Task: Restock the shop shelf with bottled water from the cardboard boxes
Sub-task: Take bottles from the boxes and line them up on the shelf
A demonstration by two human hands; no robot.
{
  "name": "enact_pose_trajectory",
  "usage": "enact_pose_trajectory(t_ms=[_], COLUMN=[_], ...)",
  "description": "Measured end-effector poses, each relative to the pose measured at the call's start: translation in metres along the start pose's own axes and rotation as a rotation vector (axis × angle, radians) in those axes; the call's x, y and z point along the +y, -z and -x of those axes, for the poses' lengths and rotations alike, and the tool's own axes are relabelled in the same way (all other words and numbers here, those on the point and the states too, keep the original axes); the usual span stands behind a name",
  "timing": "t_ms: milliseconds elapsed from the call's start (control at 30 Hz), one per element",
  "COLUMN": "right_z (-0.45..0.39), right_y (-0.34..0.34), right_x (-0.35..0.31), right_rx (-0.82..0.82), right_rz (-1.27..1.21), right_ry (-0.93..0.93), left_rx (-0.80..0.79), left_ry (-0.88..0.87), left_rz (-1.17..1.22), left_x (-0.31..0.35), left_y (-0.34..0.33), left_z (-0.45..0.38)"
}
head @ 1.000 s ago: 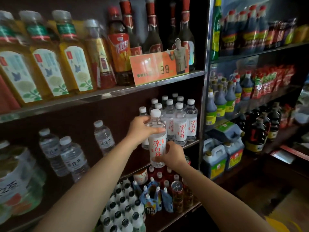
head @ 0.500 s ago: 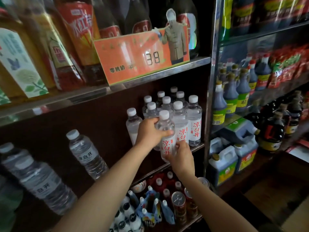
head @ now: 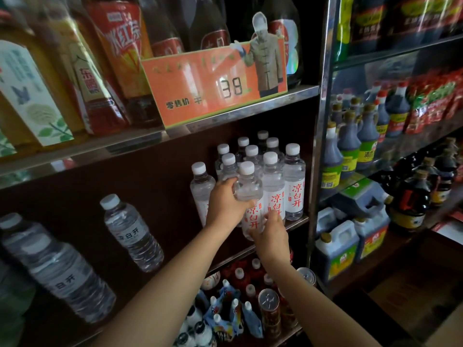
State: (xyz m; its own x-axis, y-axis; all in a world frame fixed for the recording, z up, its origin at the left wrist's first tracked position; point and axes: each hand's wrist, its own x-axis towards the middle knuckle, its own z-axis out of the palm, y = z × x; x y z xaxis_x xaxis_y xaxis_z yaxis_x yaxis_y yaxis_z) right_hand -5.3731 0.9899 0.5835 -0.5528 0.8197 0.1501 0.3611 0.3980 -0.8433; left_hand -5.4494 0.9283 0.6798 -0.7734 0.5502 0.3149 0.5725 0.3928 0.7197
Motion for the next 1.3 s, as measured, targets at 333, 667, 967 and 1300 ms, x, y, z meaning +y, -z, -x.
enact_pose_trajectory(t_ms=[333, 667, 967, 1300], right_z=[0.031, 0.12, 0.266, 0.399], right_y=[0.013, 0.084, 0.139, 0.216], right_x=[0.006, -0.008, 0.028, 0.123], right_rx=[-0.11, -0.14, 0.015, 0.208], right_rz=[-0.217, 0.08, 0.125, 0.128], right_ry=[-0.129, -0.051, -0.186, -0.46], left_rx=[-0.132, -0.462, -0.775, -0.962], left_ry=[0.306, 0.191, 0.04, -0.164], left_rz=[0.219, 0.128, 0.13, 0.284], left_x=[-0.046, -0.04, -0.008, 0.05], left_y=[0.036, 0.056, 0.033, -0.056], left_z=[0.035, 0.113, 0.226, 0.358])
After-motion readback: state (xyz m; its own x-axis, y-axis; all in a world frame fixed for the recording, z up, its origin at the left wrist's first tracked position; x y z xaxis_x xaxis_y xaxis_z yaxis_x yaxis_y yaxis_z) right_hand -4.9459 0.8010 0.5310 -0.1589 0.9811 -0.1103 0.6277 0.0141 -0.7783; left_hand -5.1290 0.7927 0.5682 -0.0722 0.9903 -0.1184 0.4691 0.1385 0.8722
